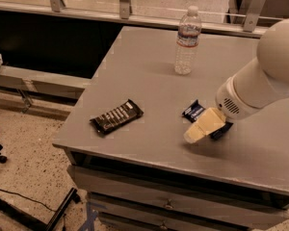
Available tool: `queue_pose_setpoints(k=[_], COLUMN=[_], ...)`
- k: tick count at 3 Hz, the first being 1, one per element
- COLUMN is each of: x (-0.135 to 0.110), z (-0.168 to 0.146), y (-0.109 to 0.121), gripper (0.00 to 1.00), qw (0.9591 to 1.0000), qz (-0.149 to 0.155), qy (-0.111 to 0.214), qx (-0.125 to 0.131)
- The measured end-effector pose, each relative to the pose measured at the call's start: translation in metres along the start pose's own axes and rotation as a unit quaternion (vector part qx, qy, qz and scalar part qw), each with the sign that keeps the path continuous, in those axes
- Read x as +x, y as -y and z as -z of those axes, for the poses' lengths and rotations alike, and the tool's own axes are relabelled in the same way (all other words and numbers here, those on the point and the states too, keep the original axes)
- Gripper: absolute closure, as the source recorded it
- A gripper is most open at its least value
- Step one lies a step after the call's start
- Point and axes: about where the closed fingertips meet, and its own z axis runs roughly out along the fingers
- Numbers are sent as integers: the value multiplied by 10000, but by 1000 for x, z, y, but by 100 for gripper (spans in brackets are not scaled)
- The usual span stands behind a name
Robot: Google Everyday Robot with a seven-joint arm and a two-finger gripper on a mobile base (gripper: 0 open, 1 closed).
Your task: Pick rxbar blueberry
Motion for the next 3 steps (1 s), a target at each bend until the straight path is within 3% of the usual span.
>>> queue_pose_setpoints(k=[3], x=[-7], z=[-10], y=[-6], gripper=[21], qw=[9998], qz=[75], qy=[-95], qx=[-137])
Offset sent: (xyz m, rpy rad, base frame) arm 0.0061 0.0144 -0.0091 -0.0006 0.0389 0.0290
